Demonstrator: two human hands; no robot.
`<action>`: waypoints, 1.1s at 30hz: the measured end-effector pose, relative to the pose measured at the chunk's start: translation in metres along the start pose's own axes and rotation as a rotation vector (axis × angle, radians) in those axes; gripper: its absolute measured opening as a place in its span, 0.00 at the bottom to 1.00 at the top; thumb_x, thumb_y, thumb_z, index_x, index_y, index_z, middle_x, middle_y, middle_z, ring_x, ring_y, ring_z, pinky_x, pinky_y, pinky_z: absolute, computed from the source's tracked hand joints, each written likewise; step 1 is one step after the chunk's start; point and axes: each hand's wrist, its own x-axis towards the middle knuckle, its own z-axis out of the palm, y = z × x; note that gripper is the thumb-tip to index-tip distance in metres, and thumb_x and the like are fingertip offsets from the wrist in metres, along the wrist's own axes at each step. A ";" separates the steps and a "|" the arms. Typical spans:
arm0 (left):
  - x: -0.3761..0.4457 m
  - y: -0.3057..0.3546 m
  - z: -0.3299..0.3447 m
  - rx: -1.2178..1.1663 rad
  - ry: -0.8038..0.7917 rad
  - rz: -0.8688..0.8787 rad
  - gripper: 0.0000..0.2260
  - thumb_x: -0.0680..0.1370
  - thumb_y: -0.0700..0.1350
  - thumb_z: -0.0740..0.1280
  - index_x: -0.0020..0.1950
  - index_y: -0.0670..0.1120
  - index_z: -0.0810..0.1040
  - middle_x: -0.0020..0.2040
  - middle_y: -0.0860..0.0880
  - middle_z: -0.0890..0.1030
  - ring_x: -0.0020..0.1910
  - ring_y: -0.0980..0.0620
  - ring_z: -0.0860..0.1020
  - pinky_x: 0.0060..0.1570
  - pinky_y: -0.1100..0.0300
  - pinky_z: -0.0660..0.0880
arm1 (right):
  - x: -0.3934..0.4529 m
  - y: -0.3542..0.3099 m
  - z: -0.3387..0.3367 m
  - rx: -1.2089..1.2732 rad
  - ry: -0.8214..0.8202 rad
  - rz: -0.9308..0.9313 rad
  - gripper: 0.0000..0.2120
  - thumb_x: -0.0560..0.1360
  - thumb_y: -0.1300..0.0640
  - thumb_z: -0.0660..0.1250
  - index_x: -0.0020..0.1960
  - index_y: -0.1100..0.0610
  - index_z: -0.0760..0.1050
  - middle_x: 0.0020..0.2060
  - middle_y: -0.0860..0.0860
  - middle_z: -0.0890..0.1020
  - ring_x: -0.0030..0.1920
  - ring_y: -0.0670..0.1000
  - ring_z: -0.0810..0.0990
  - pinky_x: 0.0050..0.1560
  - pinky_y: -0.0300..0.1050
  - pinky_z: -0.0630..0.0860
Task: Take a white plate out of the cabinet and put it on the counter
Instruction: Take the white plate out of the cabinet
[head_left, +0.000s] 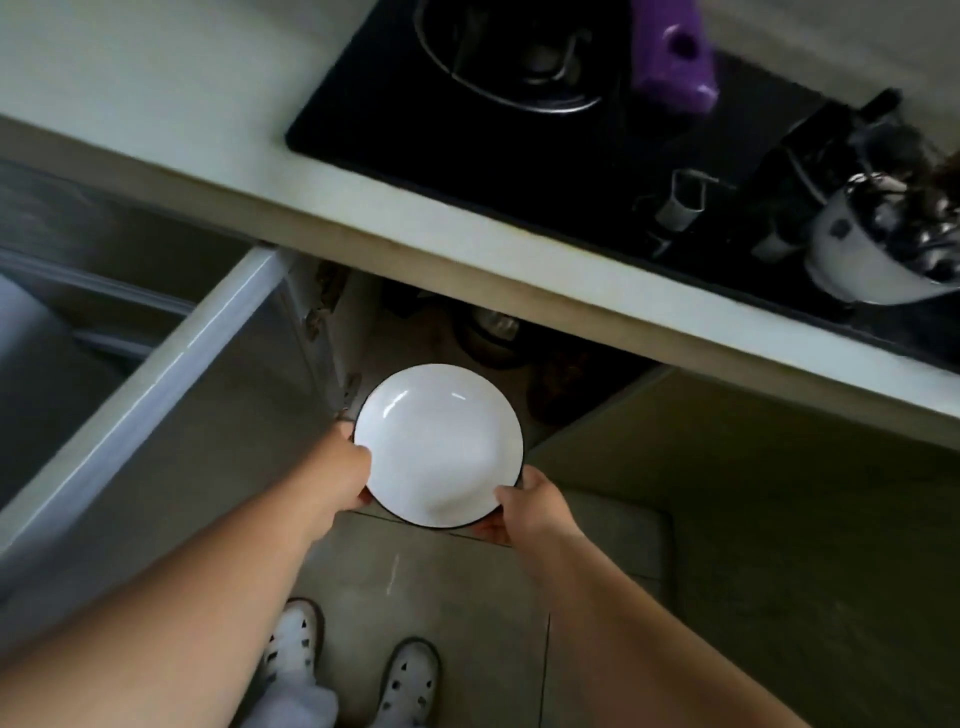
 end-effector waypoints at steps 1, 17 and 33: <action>-0.014 0.002 -0.002 -0.003 0.008 -0.011 0.15 0.77 0.34 0.53 0.60 0.46 0.70 0.56 0.41 0.77 0.53 0.40 0.77 0.41 0.50 0.80 | -0.011 -0.003 -0.007 -0.003 -0.022 0.001 0.15 0.78 0.69 0.54 0.61 0.57 0.68 0.45 0.56 0.77 0.35 0.57 0.80 0.43 0.57 0.83; -0.160 0.054 -0.094 0.176 -0.043 0.195 0.10 0.77 0.35 0.58 0.56 0.44 0.69 0.59 0.40 0.76 0.54 0.38 0.79 0.49 0.43 0.81 | -0.171 -0.043 -0.005 -0.130 0.037 -0.232 0.17 0.76 0.65 0.54 0.61 0.56 0.71 0.46 0.60 0.84 0.31 0.53 0.82 0.37 0.48 0.82; -0.215 0.135 -0.300 -0.123 0.158 0.384 0.12 0.78 0.34 0.57 0.59 0.40 0.73 0.58 0.38 0.78 0.51 0.40 0.81 0.40 0.49 0.81 | -0.262 -0.170 0.155 -0.104 -0.135 -0.512 0.11 0.77 0.59 0.57 0.56 0.61 0.74 0.35 0.58 0.81 0.31 0.53 0.80 0.34 0.46 0.80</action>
